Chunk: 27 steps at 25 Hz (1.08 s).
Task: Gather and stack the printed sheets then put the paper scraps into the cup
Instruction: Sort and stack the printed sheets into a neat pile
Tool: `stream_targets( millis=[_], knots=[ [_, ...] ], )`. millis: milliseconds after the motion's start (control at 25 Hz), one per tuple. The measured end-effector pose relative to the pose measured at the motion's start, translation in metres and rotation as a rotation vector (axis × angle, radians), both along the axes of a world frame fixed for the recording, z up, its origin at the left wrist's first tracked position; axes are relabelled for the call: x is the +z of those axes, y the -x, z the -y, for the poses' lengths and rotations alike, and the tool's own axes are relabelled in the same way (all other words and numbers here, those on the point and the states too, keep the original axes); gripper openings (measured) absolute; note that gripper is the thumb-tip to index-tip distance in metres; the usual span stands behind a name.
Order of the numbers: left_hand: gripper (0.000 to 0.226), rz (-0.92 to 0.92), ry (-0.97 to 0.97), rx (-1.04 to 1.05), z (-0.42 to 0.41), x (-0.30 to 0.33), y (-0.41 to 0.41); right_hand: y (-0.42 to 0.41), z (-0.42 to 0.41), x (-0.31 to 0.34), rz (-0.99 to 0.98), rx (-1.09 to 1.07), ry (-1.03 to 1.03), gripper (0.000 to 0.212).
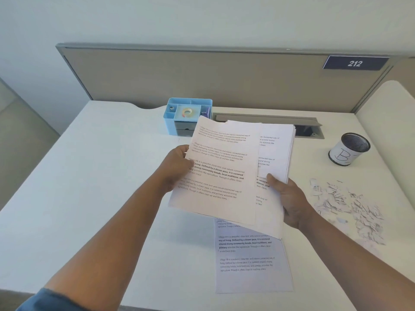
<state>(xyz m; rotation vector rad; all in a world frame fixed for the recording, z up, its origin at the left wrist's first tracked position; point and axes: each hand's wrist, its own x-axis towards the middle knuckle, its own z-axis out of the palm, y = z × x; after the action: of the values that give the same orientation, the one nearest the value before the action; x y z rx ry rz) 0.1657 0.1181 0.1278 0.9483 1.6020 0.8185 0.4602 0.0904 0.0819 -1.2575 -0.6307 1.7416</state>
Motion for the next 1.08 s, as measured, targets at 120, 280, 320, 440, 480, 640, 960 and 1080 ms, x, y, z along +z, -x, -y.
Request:
stream_targets(
  millis=[120, 280, 320, 440, 480, 640, 960, 1080],
  knots=[
    [0.044, 0.028, 0.022, -0.063, 0.001, -0.007, -0.004, 0.005, 0.004, 0.006, 0.010, 0.036, -0.021, 0.038],
    [0.046, 0.076, 0.034, -0.087, 0.003, -0.017, -0.014, 0.013, 0.008, 0.014, 0.041, 0.122, -0.081, 0.055],
    [0.045, 0.092, 0.038, -0.087, 0.004, -0.019, -0.016, 0.014, 0.008, 0.015, 0.031, 0.134, -0.089, 0.057],
    [0.041, 0.173, 0.064, -0.089, 0.003, -0.027, -0.016, 0.016, 0.010, 0.015, 0.019, 0.141, -0.089, 0.051],
    [0.042, 0.223, 0.082, -0.087, 0.003, -0.030, -0.015, 0.017, 0.010, 0.014, 0.024, 0.128, -0.085, 0.045],
    [0.041, 0.384, 0.122, -0.088, 0.005, -0.039, -0.015, 0.020, 0.008, 0.010, 0.068, 0.118, -0.089, 0.032],
    [0.030, 0.288, -0.172, -0.065, 0.012, -0.044, -0.017, 0.014, 0.000, 0.006, 0.188, 0.170, -0.180, 0.033],
    [0.035, 0.270, -0.251, -0.038, 0.018, -0.046, -0.020, 0.017, 0.000, 0.003, 0.258, 0.154, -0.230, 0.028]
  ],
)
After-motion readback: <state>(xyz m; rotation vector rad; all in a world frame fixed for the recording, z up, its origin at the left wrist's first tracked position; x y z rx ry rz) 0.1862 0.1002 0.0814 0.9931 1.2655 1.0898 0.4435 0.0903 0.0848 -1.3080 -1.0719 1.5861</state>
